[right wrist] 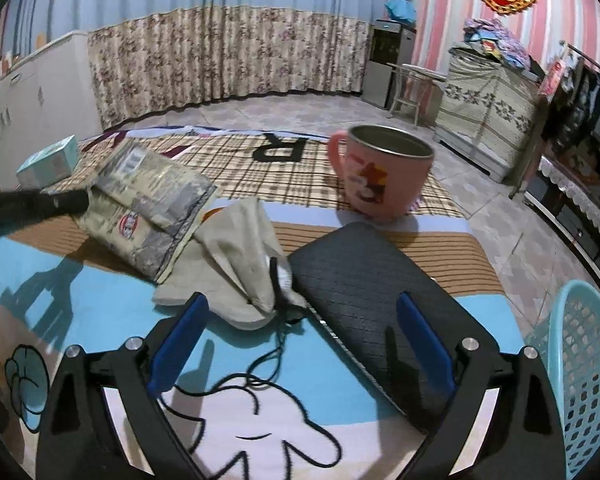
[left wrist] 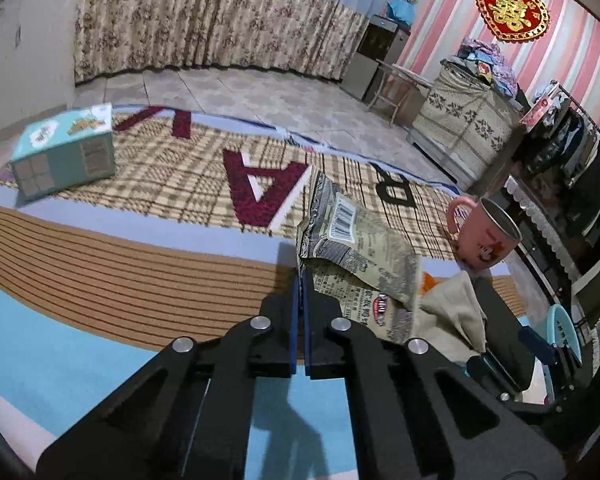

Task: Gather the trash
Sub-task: 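Lift the snack bag off the bedspread with the left tool, then carry the beige cloth toward the basket with the right tool while the left holds the bag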

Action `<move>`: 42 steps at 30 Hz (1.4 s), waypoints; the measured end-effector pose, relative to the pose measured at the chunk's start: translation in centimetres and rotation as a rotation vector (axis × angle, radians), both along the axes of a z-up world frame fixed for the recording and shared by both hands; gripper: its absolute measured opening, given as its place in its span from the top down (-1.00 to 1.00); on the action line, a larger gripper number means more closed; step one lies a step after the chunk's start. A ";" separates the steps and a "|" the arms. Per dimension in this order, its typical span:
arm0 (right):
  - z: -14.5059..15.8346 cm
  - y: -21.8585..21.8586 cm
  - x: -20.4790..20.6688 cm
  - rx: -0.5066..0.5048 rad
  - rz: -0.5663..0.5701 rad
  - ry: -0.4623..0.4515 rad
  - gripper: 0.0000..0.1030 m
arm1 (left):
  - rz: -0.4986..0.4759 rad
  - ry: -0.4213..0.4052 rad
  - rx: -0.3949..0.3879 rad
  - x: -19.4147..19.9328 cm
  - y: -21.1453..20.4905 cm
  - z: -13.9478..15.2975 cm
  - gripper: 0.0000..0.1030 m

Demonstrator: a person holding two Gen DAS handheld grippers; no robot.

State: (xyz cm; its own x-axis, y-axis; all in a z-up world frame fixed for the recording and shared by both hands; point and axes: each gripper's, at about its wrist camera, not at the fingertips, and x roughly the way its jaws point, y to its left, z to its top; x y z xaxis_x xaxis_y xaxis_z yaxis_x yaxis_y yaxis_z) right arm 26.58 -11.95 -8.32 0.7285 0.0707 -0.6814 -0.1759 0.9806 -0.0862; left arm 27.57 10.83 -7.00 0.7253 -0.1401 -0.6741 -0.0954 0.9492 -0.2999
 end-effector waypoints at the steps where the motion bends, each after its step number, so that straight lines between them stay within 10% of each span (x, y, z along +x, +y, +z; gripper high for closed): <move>1: -0.1 0.1 0.1 0.000 0.007 0.008 -0.63 | 0.005 -0.006 0.011 -0.2 0.0 0.3 1.00; 8: -0.4 0.2 0.3 0.041 0.054 0.042 0.40 | 0.023 -0.018 0.035 -0.8 0.7 1.3 1.00; 13: -0.1 -0.3 0.1 0.083 0.066 0.038 0.72 | 0.028 -0.029 0.047 -1.1 0.7 2.2 1.00; 29: 5.9 -7.9 -2.6 0.200 -0.029 -0.110 0.86 | -0.038 -0.129 0.073 -3.1 -3.8 6.3 1.00; 39: 4.0 -11.7 -1.9 0.244 -0.089 -0.050 0.81 | -0.100 -0.135 0.133 -3.6 -7.6 6.8 1.00; 42: 3.1 -10.7 -1.7 0.226 -0.094 -0.044 -0.19 | -0.092 -0.122 0.139 -3.6 -7.2 6.6 1.00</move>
